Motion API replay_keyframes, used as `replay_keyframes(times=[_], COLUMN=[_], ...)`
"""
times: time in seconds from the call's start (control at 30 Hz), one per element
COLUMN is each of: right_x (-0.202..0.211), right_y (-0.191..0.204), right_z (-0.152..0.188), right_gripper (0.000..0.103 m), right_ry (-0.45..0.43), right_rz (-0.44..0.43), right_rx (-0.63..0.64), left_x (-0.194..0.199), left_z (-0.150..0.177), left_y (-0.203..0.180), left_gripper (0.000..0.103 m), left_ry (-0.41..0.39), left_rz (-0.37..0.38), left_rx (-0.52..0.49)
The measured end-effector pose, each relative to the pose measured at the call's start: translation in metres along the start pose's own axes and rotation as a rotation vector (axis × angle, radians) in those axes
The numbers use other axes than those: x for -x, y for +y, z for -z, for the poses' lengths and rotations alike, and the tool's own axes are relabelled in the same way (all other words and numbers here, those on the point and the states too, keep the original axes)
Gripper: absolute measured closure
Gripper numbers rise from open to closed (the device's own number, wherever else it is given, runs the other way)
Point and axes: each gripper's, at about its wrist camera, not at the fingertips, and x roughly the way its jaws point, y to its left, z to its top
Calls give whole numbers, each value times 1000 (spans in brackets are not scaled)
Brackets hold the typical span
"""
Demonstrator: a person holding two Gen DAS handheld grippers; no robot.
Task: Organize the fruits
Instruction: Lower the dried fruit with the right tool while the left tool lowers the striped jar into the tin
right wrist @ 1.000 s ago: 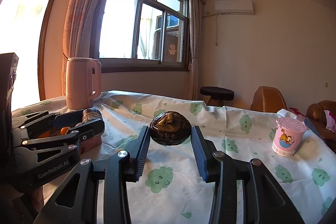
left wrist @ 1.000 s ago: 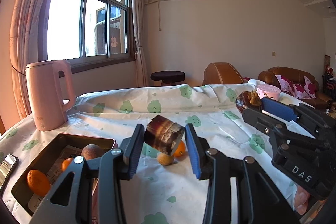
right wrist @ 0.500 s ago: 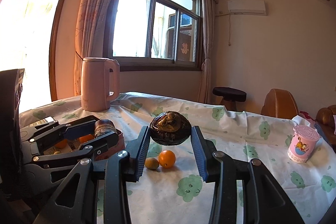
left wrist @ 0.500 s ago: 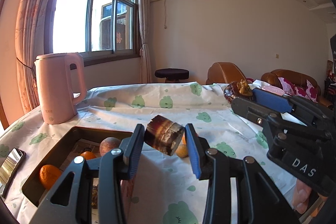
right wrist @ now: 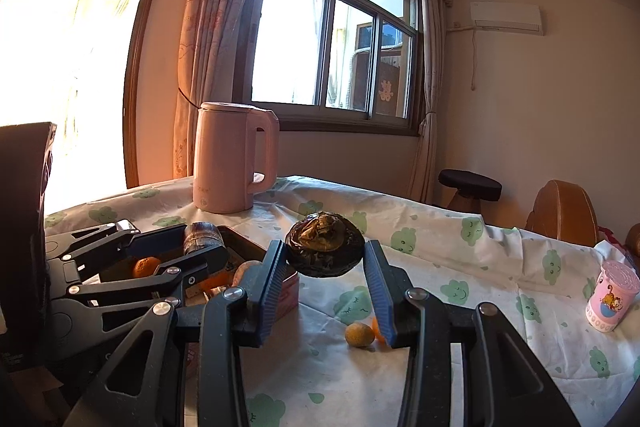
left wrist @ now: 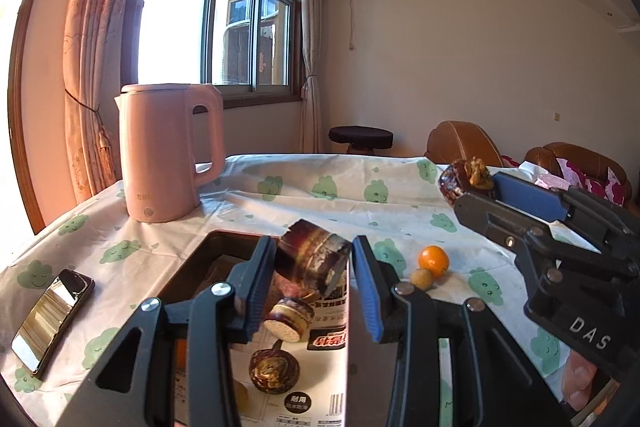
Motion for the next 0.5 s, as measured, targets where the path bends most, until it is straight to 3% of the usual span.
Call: replay_keyframes(times=[0.5], right_x=[-19], right_y=[42], right_z=[-7], right_gripper=[61], right_ry=[27], right_rz=[-75], right_rx=[57], left_x=[-9], left_z=[2], left_y=[62], left_gripper=[62], left_ry=[72], left_rz=[-101], left_rx=[58])
